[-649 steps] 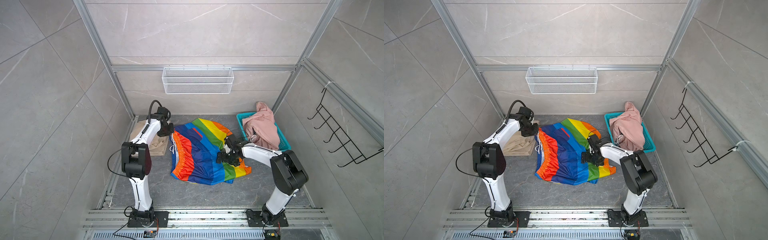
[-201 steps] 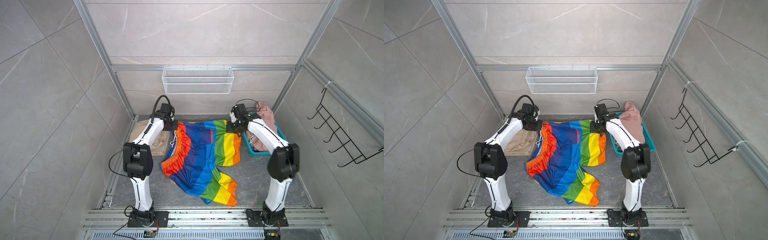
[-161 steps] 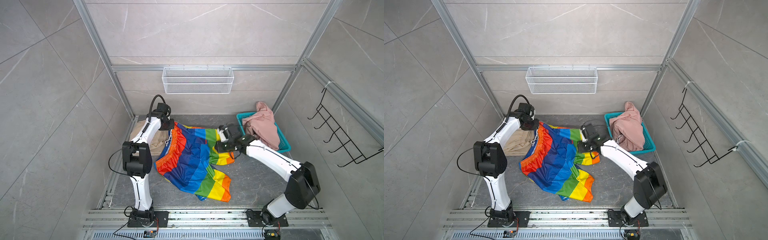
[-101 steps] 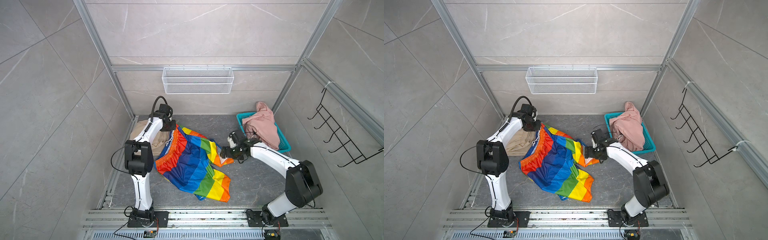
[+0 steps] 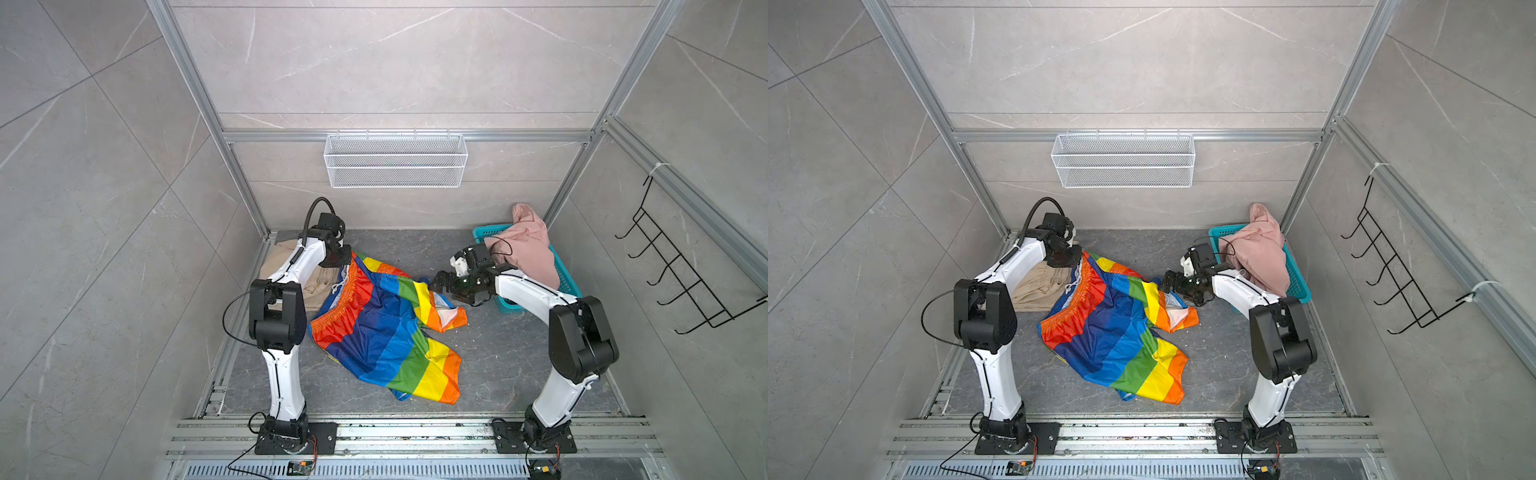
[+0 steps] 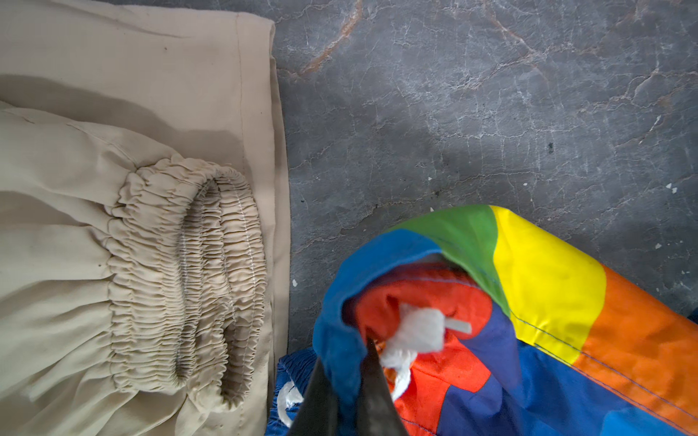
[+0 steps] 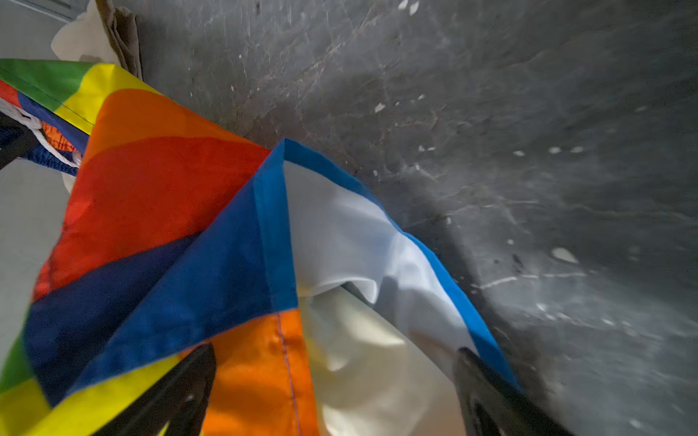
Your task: Fold and stack the shorts
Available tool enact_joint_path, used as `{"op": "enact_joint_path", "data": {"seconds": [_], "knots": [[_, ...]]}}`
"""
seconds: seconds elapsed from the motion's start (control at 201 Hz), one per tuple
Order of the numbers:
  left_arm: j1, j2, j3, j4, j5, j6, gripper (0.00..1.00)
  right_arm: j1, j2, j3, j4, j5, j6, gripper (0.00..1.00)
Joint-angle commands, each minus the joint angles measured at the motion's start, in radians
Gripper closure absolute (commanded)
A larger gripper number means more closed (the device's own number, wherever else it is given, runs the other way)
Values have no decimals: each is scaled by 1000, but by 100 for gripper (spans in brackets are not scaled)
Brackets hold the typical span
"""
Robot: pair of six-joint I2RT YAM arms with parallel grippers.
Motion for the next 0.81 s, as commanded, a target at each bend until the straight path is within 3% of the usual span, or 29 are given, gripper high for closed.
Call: {"op": "enact_joint_path", "data": {"seconds": [0.0,0.13,0.428,0.802], "knots": [[-6,-67,-18,19,22,13,100,10,47,26,133,-143,86,1],[-5,-65,-33,19,19,17,100,27,67,13,206,-176,133,1],[-6,-67,-41,31,34,8,100,29,47,-109,498,-258,306,21],[-9,-78,-62,40,39,-1,100,30,75,-129,657,-313,380,33]]}}
